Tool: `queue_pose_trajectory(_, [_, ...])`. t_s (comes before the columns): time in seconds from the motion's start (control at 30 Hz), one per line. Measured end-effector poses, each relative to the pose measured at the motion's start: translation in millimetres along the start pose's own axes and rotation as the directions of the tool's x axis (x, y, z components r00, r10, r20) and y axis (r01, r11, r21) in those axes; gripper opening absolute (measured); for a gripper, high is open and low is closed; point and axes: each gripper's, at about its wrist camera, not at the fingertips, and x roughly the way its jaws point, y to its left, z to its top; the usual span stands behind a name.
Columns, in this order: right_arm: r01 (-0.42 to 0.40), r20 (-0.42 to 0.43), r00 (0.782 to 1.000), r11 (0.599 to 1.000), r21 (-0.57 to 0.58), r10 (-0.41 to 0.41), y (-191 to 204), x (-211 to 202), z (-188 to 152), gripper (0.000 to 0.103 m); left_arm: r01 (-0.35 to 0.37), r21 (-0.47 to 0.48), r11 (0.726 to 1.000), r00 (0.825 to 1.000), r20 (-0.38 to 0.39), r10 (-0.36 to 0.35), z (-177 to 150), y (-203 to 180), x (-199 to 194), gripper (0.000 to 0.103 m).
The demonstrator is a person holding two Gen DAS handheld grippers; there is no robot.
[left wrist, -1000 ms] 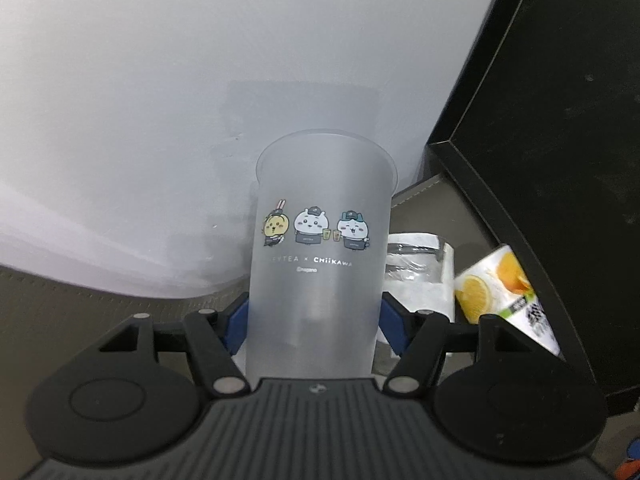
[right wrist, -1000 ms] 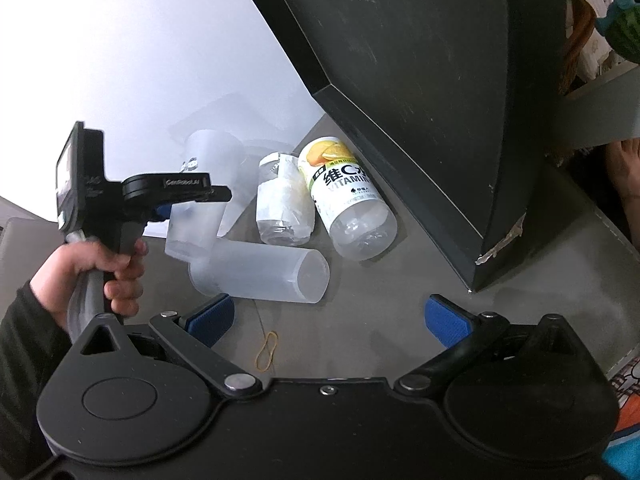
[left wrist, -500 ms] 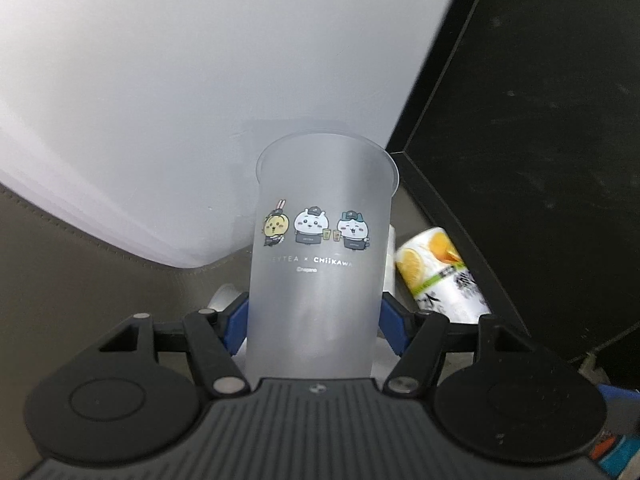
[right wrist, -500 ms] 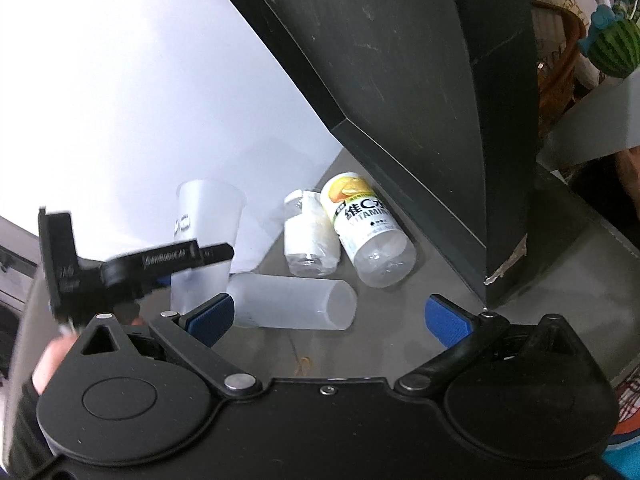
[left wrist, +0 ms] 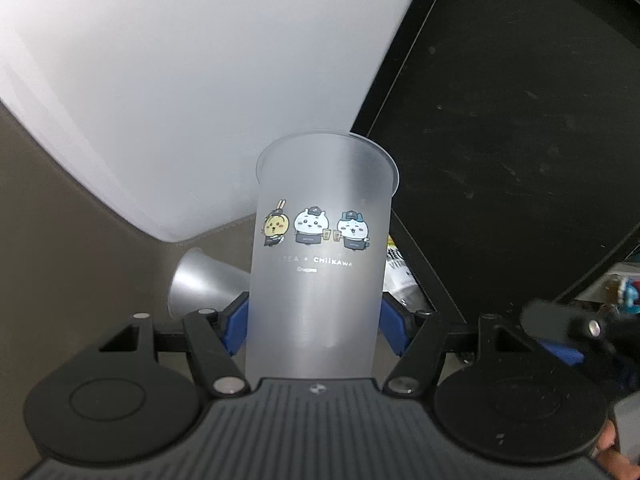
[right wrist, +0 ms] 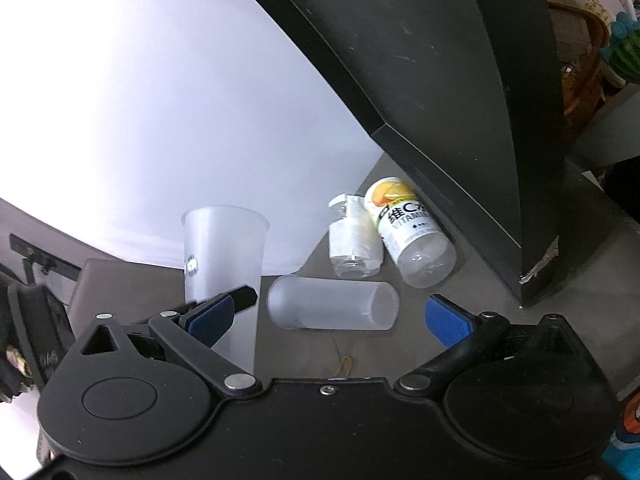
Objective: Flip cup upright
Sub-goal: 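Lift the cup with the left gripper, swinging its base downward, then bring the right gripper to the held cup while the left gripper holds it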
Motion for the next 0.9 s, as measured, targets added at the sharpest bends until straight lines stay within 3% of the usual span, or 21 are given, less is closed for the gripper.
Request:
queue_pose_trajectory(0.4, [-0.107,-0.060,0.992,0.994,-0.008,0.107,6.0,-15.1,-0.6,0.103,0.034,-0.034,0.999,0.997,0.077,-0.032,-47.6,-29.6,-39.6,0.065])
queue_pose_trajectory(0.63, [-0.157,-0.117,0.982,0.987,-0.043,0.151,12.3,-16.1,-4.7,0.103,0.014,-0.021,1.000,0.992,0.127,-0.011,-70.1,-27.2,-59.1,0.065])
queue_pose_trajectory(0.9, [-0.226,-0.167,0.962,0.973,-0.038,0.217,18.9,-17.5,-8.9,0.103,0.038,0.004,0.999,0.993,0.115,-0.038,-83.3,-31.8,-64.9,0.065])
